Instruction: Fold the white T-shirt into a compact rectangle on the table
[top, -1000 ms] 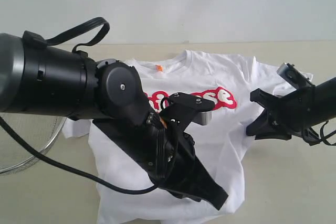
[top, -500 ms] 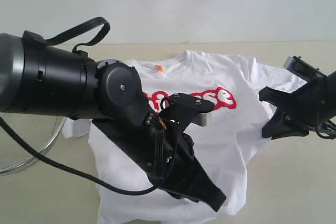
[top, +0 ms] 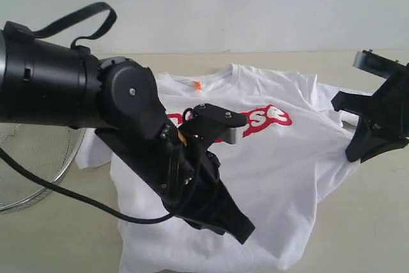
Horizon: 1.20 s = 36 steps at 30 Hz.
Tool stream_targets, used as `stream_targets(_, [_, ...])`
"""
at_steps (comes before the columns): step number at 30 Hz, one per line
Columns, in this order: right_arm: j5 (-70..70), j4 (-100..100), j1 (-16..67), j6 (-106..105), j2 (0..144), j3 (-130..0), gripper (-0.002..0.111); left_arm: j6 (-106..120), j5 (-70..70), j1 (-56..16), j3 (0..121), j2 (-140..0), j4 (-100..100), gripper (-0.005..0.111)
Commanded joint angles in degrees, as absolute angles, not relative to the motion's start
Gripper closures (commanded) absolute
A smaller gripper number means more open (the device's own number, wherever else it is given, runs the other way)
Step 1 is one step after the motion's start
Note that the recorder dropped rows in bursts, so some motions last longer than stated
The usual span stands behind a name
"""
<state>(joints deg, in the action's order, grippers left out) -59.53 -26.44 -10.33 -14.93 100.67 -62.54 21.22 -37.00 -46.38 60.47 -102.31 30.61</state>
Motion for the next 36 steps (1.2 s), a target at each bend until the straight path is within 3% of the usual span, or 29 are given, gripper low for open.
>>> stream_targets(1, [-63.9,-22.0,-10.8,-12.7,99.9,-65.5,0.108,20.1,-38.2,-45.8,60.7,-99.7,28.1,0.102])
stream_targets(12, [-54.7,-22.4,-10.8,-13.9,100.1,-60.4,0.104,21.3,-45.3,-45.9,60.7,-98.1,30.7,0.102])
stream_targets(14, [-52.5,-22.5,-10.8,-14.6,100.1,-58.7,0.092,23.4,-45.6,-46.4,60.7,-97.0,33.4,0.102])
stream_targets(18, [-50.3,-23.5,-10.8,-15.0,100.1,-55.7,0.05,28.2,-45.7,-49.3,60.7,-95.3,37.4,0.101])
stream_targets(20, [-50.9,-24.4,-10.8,-15.0,100.1,-54.8,0.043,28.3,-45.8,-50.6,60.7,-95.5,37.1,0.096])
stream_targets(25, [-56.4,-30.5,-10.8,-18.2,99.9,-51.9,0.057,27.5,-45.7,-53.3,60.7,-97.4,36.5,0.058])
stream_targets(27, [-57.2,-35.1,-10.8,-21.6,99.1,-49.5,0.062,26.7,-44.9,-53.9,60.7,-98.4,35.7,0.05])
stream_targets(36, [-56.0,-42.0,-10.8,-26.4,94.2,-43.9,0.062,24.0,-38.5,-53.9,60.7,-103.6,26.4,0.052])
